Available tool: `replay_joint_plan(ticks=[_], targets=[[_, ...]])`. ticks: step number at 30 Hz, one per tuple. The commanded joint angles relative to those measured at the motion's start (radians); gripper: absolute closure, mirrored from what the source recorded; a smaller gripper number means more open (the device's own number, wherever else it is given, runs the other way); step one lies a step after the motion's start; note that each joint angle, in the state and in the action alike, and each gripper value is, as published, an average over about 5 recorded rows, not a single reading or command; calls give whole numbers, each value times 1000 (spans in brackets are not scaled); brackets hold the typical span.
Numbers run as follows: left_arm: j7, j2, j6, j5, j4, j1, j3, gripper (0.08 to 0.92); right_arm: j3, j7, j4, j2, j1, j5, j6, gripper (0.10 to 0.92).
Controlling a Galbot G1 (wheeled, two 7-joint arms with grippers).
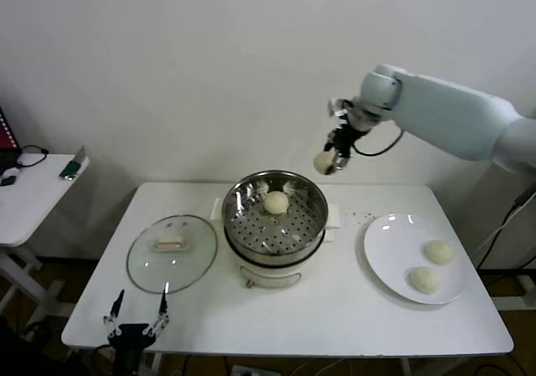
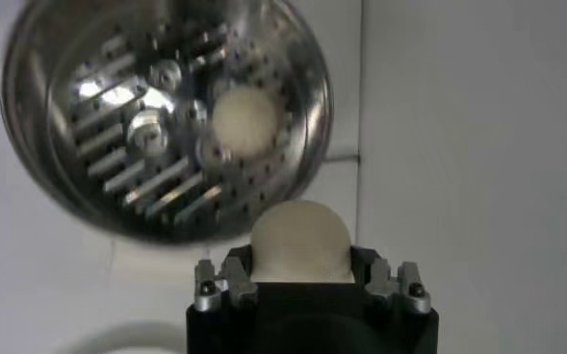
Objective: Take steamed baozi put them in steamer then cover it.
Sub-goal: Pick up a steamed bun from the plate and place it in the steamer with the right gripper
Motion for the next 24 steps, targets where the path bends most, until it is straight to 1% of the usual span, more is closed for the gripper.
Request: replay_joint_plan(ticks=[1, 13, 24], targets=[[0, 4, -9, 4, -14, 20, 6, 177, -58, 52, 14, 205, 10, 138, -47, 372], [-1, 1, -12, -2, -17, 25, 7, 177, -137, 71, 8, 310, -68, 159, -57, 372], [0, 7, -12, -8, -14, 22, 1, 177, -198, 78, -23, 342, -123, 150, -56, 372]])
